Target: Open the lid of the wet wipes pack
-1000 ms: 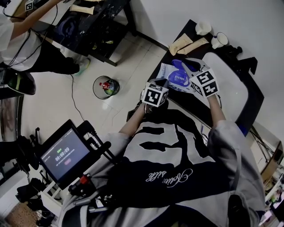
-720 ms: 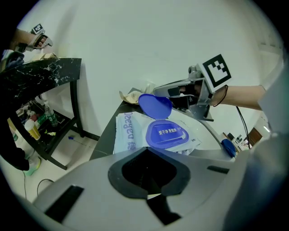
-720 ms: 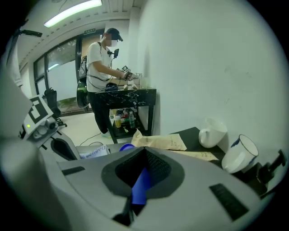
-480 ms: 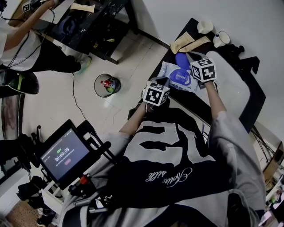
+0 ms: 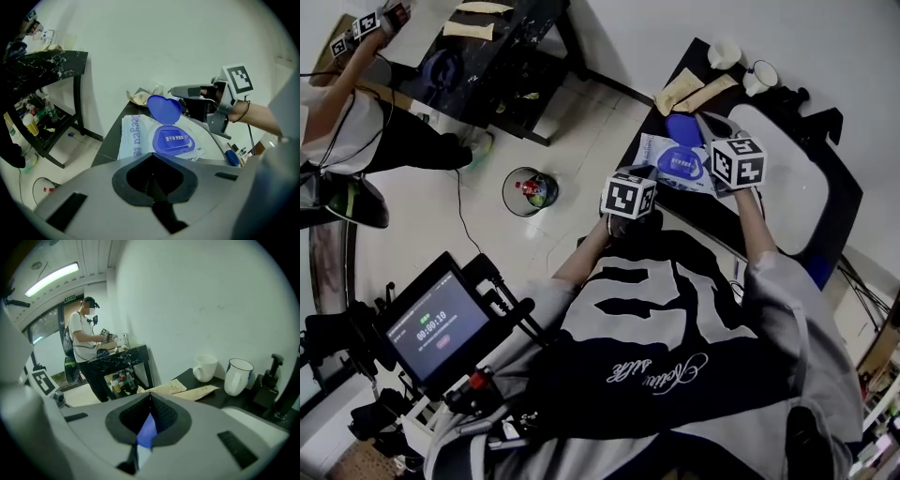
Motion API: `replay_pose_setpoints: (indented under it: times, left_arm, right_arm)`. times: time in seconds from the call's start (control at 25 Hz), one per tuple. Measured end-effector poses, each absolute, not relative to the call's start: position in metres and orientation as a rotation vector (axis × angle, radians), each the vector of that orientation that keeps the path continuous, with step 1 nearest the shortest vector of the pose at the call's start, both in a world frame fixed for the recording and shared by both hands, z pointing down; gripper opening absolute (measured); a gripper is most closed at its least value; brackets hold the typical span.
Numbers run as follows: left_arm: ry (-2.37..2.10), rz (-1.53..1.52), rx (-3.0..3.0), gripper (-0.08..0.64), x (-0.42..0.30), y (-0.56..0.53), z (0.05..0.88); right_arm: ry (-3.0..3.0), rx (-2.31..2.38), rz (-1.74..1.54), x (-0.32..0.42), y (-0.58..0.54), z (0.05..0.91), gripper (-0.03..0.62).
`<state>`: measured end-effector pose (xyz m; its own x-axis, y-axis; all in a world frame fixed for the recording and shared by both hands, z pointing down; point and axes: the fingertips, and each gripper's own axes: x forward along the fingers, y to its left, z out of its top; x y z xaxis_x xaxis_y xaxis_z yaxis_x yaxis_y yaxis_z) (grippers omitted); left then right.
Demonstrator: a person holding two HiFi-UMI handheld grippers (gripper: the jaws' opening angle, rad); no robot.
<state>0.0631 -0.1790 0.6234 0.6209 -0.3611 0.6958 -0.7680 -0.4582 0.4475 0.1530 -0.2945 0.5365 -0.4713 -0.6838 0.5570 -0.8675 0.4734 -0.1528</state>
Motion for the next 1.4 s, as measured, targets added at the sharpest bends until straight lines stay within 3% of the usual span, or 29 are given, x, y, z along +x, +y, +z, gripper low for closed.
replay_pose_setpoints:
  times: [0.84,1.4]
  left_arm:
    - [-0.717,0.426,2.408,-0.002,0.07,-0.161,0.52]
    - [-0.474,0.443,2.472,-0.002,0.064,-0.095,0.521]
  right_arm:
    - [-2.333,1.698,0.787,0.13,-0.153,0.529,0.0]
    - [-2.225,1.98,0.875,0.112,-0.067,0.537,-0.002]
